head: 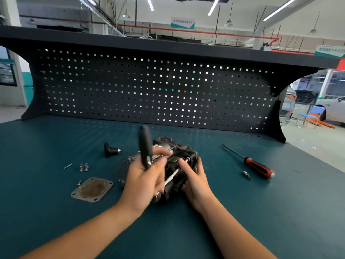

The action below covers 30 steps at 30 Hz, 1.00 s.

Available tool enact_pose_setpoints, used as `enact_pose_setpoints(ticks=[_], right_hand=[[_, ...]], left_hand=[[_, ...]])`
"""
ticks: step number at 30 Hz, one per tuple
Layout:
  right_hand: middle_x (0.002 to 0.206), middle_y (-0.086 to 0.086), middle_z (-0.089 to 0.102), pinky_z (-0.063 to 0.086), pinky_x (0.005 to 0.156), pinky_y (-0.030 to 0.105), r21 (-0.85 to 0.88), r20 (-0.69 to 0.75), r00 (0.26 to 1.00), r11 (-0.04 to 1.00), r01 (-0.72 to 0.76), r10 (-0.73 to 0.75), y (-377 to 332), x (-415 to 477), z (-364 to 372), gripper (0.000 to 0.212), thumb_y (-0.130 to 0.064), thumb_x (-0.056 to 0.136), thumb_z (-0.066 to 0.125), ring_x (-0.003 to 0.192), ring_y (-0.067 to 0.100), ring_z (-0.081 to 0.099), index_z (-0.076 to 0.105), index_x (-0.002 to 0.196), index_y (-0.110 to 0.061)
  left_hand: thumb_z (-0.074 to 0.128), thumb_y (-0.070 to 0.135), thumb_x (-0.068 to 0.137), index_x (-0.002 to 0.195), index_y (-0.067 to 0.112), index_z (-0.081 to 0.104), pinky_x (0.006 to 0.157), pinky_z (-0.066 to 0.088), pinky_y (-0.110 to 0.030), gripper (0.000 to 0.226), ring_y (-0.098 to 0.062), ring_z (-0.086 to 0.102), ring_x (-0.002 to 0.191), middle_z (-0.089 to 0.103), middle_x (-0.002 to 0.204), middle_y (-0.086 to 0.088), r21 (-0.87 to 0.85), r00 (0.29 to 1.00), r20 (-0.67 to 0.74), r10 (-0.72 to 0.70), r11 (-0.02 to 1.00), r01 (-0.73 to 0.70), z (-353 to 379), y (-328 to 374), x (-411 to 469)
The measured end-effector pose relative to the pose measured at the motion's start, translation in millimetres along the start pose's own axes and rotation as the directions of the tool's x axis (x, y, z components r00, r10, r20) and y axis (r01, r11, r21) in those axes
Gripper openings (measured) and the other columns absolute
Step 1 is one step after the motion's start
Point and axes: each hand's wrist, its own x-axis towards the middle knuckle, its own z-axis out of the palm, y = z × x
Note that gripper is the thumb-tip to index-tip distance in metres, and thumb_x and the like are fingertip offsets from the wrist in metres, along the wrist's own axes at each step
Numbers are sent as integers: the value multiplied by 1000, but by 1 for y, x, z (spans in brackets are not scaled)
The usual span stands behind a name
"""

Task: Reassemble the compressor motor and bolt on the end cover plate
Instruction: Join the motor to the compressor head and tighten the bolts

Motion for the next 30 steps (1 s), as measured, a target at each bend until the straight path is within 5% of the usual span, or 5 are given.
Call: enact_pose_setpoints(ticks=[7, 13, 18, 23, 30], right_hand=[[132, 1, 57, 48, 96, 47, 32, 58, 998, 999, -4, 2, -1, 0, -3, 101, -26, 62, 76, 108, 23, 63, 21, 147, -37], [115, 2, 64, 53, 72, 19, 267, 10, 999, 963, -46, 45, 1, 3, -11, 81, -14, 68, 68, 84, 0, 67, 33, 141, -16], [148, 11, 32, 35, 89, 2, 446, 96, 962, 853, -271, 255, 0, 6, -16, 73, -10, 86, 61, 97, -28, 47, 20, 146, -4], [127, 2, 61, 53, 87, 42, 113, 70, 997, 993, 14, -22, 2, 5, -5, 94, -31, 61, 77, 108, 24, 63, 30, 142, -34], [138, 0, 51, 49, 91, 48, 340, -31, 987, 930, -138, 157, -2, 9, -3, 49, -43, 94, 47, 114, 29, 58, 39, 141, -28]], left_hand=[[39, 1, 97, 88, 12, 53, 36, 32, -20, 20, -6, 25, 31, 29, 40, 7, -203, 955, -230, -185, 969, 139, 5, -3, 6], [49, 9, 87, 109, 24, 56, 53, 29, -9, 27, -5, 42, 48, 50, 53, 8, 531, 780, 624, -47, 757, -379, 4, 12, 5], [48, 11, 90, 130, 15, 50, 61, 31, -19, 40, -15, 50, 67, 66, 76, -5, 581, 592, 791, -155, 493, -648, -3, 15, 15], [50, 14, 85, 100, 25, 58, 46, 35, -12, 20, 1, 38, 39, 44, 43, 12, 153, 982, 168, 91, 981, -117, -8, 5, 7], [36, 10, 99, 85, 18, 54, 36, 29, -13, 25, -5, 21, 29, 25, 38, 9, -457, 899, -273, -343, 868, 192, -4, -1, 17]])
